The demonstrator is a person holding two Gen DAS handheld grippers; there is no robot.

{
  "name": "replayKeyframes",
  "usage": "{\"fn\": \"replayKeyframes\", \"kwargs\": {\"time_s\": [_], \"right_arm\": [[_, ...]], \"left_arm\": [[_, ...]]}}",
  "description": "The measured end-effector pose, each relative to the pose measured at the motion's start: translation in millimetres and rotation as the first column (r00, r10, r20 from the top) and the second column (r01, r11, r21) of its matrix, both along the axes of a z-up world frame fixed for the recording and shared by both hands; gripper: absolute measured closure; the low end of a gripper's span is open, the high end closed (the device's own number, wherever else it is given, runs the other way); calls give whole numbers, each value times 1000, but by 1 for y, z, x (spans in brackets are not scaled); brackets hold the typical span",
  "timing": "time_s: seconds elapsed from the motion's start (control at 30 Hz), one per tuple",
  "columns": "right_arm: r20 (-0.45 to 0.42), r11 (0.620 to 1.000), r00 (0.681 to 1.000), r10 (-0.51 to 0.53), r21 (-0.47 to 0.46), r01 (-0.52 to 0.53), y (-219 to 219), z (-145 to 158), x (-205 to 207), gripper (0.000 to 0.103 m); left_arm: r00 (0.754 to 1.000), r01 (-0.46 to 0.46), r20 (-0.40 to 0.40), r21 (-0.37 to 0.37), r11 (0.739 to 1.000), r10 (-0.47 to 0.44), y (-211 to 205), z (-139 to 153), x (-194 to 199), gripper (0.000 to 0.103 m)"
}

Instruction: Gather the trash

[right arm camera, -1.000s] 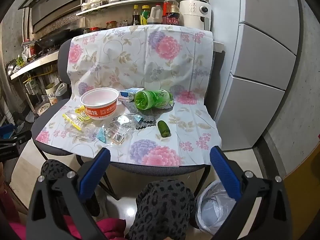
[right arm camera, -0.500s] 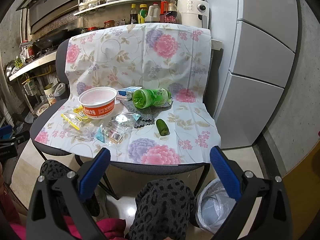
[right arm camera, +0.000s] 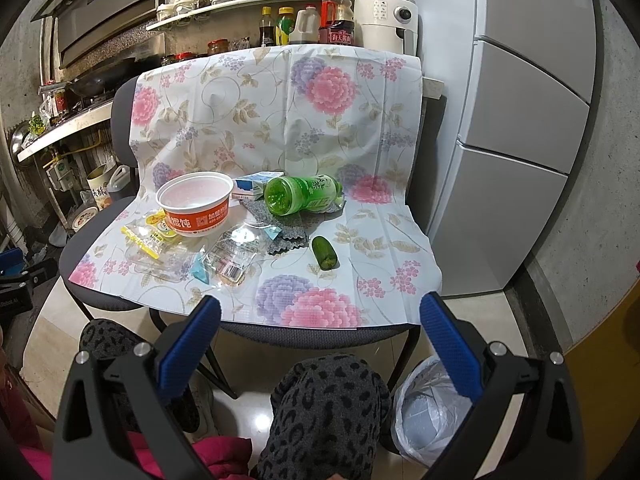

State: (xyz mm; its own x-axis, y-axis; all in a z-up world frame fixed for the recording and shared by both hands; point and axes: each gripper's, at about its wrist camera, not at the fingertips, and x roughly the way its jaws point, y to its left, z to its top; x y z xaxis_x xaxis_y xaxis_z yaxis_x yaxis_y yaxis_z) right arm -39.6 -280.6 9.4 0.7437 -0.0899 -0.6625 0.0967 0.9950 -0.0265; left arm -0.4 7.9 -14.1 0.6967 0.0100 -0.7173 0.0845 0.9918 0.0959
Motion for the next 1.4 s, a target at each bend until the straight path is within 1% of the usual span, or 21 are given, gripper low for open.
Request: {"fn": "replayKeyframes", "kwargs": {"time_s": [0.1, 0.17, 0.3, 0.33, 0.67, 0.7, 1.17, 1.4], "right_arm": [[-1, 1000, 1000, 0, 0, 0, 0, 0, 0, 6], [-1, 1000, 1000, -1, 0, 1, -1, -1, 0, 6], [-1, 1000, 1000, 0, 1, 0, -1, 0, 0, 6], [-1, 1000, 1000, 0, 1, 0, -1, -1, 0, 6], [-2, 1000, 1000, 0, 2, 0, -2, -2, 0, 6], [-2, 1000, 1000, 0, 2, 0, -2, -1, 0, 6], [-4, 1000, 1000, -4, 2, 4, -4, -2, 0, 6], [-3, 1000, 1000, -4, 3, 4, -5, -3, -1, 6]], "left_arm": [[1000, 1, 1, -1, 1000, -1, 2, -3, 0, 7], [1000, -5, -1, -1, 1000, 5, -1, 2, 1, 7], [1000, -5, 0, 0, 1000, 5, 0, 0, 0, 7], [1000, -5, -1, 1, 1000, 5, 0, 5, 2, 7], [1000, -5, 0, 1, 1000, 5, 5, 1, 3, 7], [1000, -5, 0, 1, 1000, 5, 1, 5, 2, 7], [1000, -5, 1, 1, 1000, 5, 0, 5, 2, 7], [1000, -5, 2, 1, 1000, 5, 8, 0, 3, 7]]}}
